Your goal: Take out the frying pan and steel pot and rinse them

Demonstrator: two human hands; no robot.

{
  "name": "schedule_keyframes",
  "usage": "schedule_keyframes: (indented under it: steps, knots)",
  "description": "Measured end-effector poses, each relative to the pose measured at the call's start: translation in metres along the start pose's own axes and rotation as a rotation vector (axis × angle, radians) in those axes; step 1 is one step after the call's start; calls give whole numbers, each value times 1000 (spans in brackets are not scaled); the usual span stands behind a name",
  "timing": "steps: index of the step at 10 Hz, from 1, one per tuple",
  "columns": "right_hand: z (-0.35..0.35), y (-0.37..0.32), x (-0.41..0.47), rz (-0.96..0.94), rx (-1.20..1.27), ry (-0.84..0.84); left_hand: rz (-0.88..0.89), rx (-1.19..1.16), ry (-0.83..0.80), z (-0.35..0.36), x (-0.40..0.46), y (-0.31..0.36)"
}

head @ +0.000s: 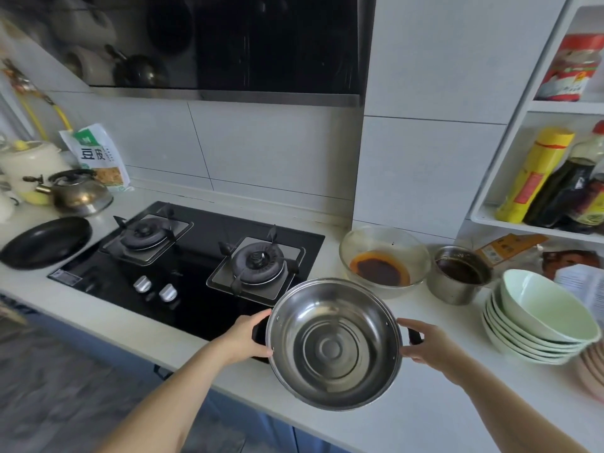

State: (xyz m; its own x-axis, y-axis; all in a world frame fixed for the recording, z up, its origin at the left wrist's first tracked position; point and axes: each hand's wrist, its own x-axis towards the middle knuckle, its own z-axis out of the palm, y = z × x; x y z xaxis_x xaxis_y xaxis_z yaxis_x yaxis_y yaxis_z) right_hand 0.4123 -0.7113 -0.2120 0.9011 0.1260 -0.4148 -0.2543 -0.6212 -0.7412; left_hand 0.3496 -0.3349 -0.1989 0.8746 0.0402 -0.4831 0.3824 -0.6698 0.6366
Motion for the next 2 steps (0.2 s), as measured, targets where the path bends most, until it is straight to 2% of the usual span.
schedule_keyframes:
  steps: [2]
  knots:
    - [4,-8,-3,-126,-167,148,12,29,98,-3,-16,-6]
